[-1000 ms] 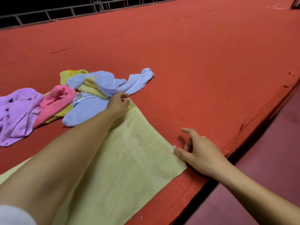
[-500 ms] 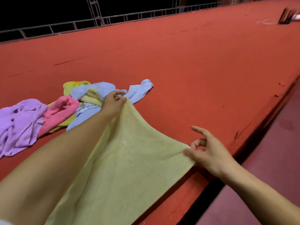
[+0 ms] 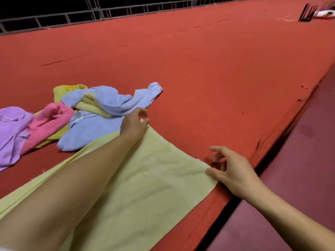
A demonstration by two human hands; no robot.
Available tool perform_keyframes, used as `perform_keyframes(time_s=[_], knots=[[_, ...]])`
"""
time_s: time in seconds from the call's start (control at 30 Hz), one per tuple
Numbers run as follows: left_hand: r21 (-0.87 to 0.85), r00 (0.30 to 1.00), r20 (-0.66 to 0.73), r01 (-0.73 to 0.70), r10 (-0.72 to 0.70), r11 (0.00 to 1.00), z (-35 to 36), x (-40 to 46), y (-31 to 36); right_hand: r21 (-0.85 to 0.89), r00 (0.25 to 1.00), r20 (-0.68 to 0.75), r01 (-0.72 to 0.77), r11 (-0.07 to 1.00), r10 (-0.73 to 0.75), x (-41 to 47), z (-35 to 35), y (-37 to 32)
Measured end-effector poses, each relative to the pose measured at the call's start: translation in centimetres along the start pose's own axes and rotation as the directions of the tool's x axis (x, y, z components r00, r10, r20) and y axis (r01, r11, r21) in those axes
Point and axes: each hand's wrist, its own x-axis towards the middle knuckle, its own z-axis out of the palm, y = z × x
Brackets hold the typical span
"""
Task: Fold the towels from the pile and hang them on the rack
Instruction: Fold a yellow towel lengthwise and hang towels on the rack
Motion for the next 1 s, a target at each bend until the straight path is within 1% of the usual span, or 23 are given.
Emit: perform_keyframes(time_s=[0.1,0.13,0.23,0.33,0.43,0.5,0.67,0.77,0.83,0.93,1.0], knots=[[0.016,0.996,0.029,-0.08,0.079,0.997,-1.0,-2.7,1.7,-0.029,0.999,-0.004,0.043,0.999,-0.043,-0.2,-0.1,-0.5],[-0.001,0.996,0.05,-0.08,0.08,0.997,-1.6,-3.8,2.4,-0.026,0.998,-0.005,0.066,0.997,-0.066,-0.3,-0.1,-0.9],[-0.057,0.992,0.121,-0.028,0.034,0.998,-3.9,-8.0,4.2,0.007,0.994,0.007,0.112,0.994,-0.112,-1.4,0.3,-2.6],[-0.066,0.983,0.186,0.026,-0.014,0.997,-6.7,-13.2,4.2,0.014,0.983,0.071,0.171,0.985,-0.172,-2.9,1.7,-5.1],[-0.055,0.979,0.188,0.092,-0.08,0.994,-9.6,-18.8,2.9,0.062,0.959,0.151,0.232,0.971,-0.238,-4.7,4.2,-8.3],[-0.038,0.976,0.174,0.138,-0.129,0.99,-11.6,-22.4,1.6,0.081,0.93,0.199,0.297,0.951,-0.308,-6.0,6.2,-10.5],[0.006,0.962,0.049,0.268,-0.268,0.963,-18.1,-29.9,-3.0,0.101,0.822,0.314,0.468,0.878,-0.475,-8.8,11.3,-16.6],[0.031,0.924,-0.115,0.369,-0.364,0.929,-23.1,-32.8,-6.7,0.123,0.747,0.361,0.556,0.822,-0.559,-9.9,14.2,-20.6],[0.07,0.889,-0.239,0.416,-0.39,0.907,-26.4,-33.7,-9.5,0.14,0.713,0.381,0.585,0.799,-0.588,-9.8,16.0,-23.0],[0.137,0.852,-0.34,0.464,-0.398,0.875,-30.5,-33.8,-13.9,0.149,0.708,0.361,0.598,0.788,-0.606,-8.1,18.4,-25.9],[0.208,0.86,-0.322,0.473,-0.396,0.856,-32.3,-33.1,-16.6,0.143,0.731,0.335,0.584,0.799,-0.594,-6.1,19.5,-27.3]])
